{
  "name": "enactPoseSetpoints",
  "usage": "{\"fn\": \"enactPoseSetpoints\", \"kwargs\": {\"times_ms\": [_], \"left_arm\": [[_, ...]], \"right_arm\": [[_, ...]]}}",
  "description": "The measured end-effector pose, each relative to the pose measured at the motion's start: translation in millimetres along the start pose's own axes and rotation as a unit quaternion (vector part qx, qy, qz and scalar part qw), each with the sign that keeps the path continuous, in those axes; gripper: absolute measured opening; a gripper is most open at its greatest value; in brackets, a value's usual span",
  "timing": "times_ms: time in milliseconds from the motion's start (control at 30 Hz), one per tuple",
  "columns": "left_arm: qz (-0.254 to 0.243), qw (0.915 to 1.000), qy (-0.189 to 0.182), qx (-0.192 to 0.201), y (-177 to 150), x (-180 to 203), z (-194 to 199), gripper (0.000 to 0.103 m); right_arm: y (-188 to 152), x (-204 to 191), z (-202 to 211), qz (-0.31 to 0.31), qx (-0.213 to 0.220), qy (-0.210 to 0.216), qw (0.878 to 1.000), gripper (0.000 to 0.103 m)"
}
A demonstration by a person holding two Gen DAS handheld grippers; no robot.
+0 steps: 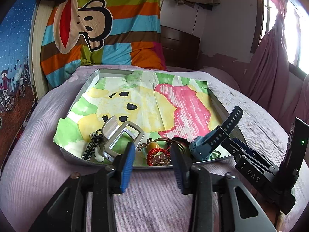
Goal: Organize jewelry
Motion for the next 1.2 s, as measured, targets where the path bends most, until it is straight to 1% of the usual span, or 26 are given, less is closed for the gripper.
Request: {"fn": "enactPoseSetpoints", "kwargs": {"times_ms": [33, 67, 133, 167, 200, 267, 300, 367, 467, 600, 633, 700, 733, 767, 867, 1000, 1200], "left_arm": [[0.003, 1.0000, 0.003, 0.009, 0.2, -1.7, 4.3, 0.050], [0.005, 0.9998, 0.007, 0.017, 0.8, -3.7, 8.2, 0.052], [0.007, 0.9996, 0.010, 0.025, 1.8, -7.1, 13.5, 0.053], [0.008, 0.9995, 0.012, 0.028, 2.0, -8.9, 16.1, 0.055], [0.008, 0.9993, 0.017, 0.032, 2.5, -10.8, 18.7, 0.059], [0.008, 0.9988, 0.024, 0.043, 2.6, -14.6, 24.6, 0.064], [0.008, 0.9985, 0.027, 0.046, 2.4, -16.1, 26.9, 0.068], [0.009, 0.9980, 0.033, 0.054, 2.1, -19.2, 31.5, 0.073], [0.012, 0.9970, 0.041, 0.064, 2.7, -24.0, 38.5, 0.080], [0.016, 0.9954, 0.054, 0.078, 2.1, -30.2, 48.2, 0.092], [0.018, 0.9949, 0.056, 0.082, 1.7, -32.3, 50.9, 0.094], [0.022, 0.9936, 0.063, 0.091, 1.3, -36.2, 56.4, 0.102], [0.025, 0.9928, 0.066, 0.096, 1.1, -38.4, 59.4, 0.103], [0.028, 0.9921, 0.068, 0.102, 0.8, -40.8, 62.6, 0.103], [0.032, 0.9907, 0.073, 0.110, 0.8, -46.2, 68.1, 0.103], [0.037, 0.9891, 0.079, 0.119, -2.4, -53.7, 77.6, 0.103], [0.039, 0.9865, 0.087, 0.133, -11.4, -64.3, 93.0, 0.103]], "right_arm": [[0.4, -0.1, 1.7, 0.000, 0.005, 0.000, 1.000, 0.038], [0.9, 0.2, 3.8, -0.001, 0.010, -0.001, 1.000, 0.041], [1.1, 1.8, 9.4, -0.004, 0.020, 0.001, 1.000, 0.042], [1.7, 1.7, 11.8, -0.004, 0.027, 0.001, 1.000, 0.042], [1.9, 1.7, 15.1, -0.004, 0.033, 0.001, 0.999, 0.043], [3.6, 0.3, 22.5, -0.002, 0.051, 0.002, 0.999, 0.051], [4.2, 0.0, 27.6, 0.000, 0.061, 0.002, 0.998, 0.053], [6.1, -2.7, 36.9, 0.005, 0.081, 0.006, 0.997, 0.060], [9.0, -6.1, 50.5, 0.010, 0.107, 0.008, 0.994, 0.066], [11.8, -11.0, 66.6, 0.019, 0.136, 0.007, 0.990, 0.076], [12.4, -12.4, 69.6, 0.021, 0.142, 0.007, 0.990, 0.079], [13.0, -15.9, 75.4, 0.026, 0.152, 0.009, 0.988, 0.086], [13.2, -17.0, 77.4, 0.029, 0.155, 0.010, 0.987, 0.094], [13.0, -18.3, 79.9, 0.031, 0.159, 0.010, 0.987, 0.097], [13.3, -22.8, 89.9, 0.040, 0.174, 0.010, 0.984, 0.100], [13.3, -31.4, 105.8, 0.051, 0.191, 0.009, 0.980, 0.102], [14.1, -50.5, 131.9, 0.074, 0.202, 0.010, 0.977, 0.102]]}}
Point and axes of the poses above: each gripper's, at about its wrist camera, not at the fingertips, and z roughly against the way its jaws point, x to its right, y to its top, the point moved 6 cm from there along -z, roughly the way its jaws point, and after that the axes turned 15 degrees about y, right-handed, at the moved point
